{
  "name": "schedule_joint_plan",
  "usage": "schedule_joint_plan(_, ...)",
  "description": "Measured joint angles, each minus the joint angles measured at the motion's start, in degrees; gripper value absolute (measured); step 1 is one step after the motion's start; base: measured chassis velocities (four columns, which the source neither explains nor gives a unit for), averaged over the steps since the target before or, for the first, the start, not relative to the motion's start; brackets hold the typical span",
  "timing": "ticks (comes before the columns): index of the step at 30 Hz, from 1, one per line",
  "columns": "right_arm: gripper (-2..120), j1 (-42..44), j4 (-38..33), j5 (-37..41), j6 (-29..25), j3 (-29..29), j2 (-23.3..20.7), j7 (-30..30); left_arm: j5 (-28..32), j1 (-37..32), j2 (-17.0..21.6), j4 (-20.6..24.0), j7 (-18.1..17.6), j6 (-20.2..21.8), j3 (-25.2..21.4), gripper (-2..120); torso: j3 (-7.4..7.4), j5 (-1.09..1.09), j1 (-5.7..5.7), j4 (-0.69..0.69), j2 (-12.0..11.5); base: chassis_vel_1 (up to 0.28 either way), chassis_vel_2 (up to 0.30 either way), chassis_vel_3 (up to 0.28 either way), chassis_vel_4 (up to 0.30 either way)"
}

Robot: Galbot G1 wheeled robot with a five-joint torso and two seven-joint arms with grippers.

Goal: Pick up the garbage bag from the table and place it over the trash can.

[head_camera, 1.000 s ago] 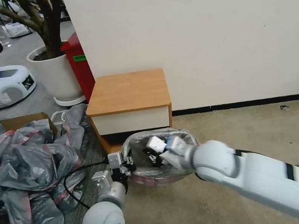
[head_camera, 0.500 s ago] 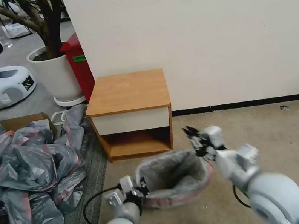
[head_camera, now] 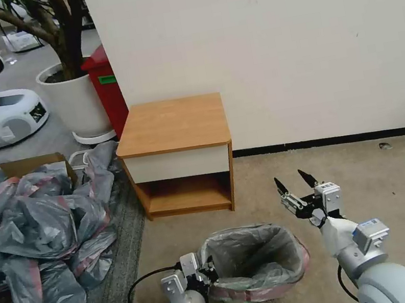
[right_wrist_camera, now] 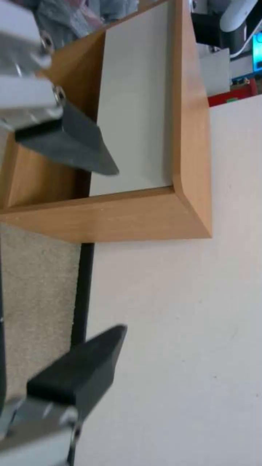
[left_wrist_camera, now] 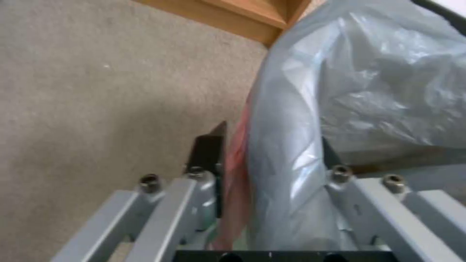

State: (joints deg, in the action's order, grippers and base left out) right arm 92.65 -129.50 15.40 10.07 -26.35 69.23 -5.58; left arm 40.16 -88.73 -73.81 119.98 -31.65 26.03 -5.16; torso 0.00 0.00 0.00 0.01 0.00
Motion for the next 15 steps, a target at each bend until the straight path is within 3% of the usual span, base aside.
schedule_joint_plan(1, 86, 0.0, 0.0, 0.0, 0.0, 0.0, 0.0, 0.0, 0.0, 0.0, 0.0, 0.0, 0.0, 0.0, 0.0, 33, 0.0, 0.0, 0.0, 0.0, 0.0, 0.0, 0.0, 0.0, 0.0)
schedule_joint_plan(4, 98, -0.41, 0.15, 0.18, 0.02, 0.05, 0.26, -0.07, -1.08, -0.71, 0.71, 0.71, -0.01, 0.0, -0.57, 48, 0.0, 0.0, 0.0, 0.0, 0.0, 0.0, 0.0, 0.0, 0.0)
schedule_joint_plan(10, 100, -0.12, 0.13, 0.26, 0.04, 0.02, 0.56, -0.09, -1.4, -1.18, 1.34, 2.06, 1.59, -0.34, -2.22, 66, 0.0, -0.01, 0.0, 0.0, 0.0, 0.0, 0.0, 0.0, 0.0)
schedule_joint_plan(15, 100, 0.76, 0.11, 0.36, -0.27, -0.1, 1.21, -0.09, -1.46, -0.99, 1.92, 3.88, 5.56, -0.9, -4.27, 84, 0.0, -0.01, 0.0, -0.01, 0.0, 0.0, 0.0, 0.0, 0.0)
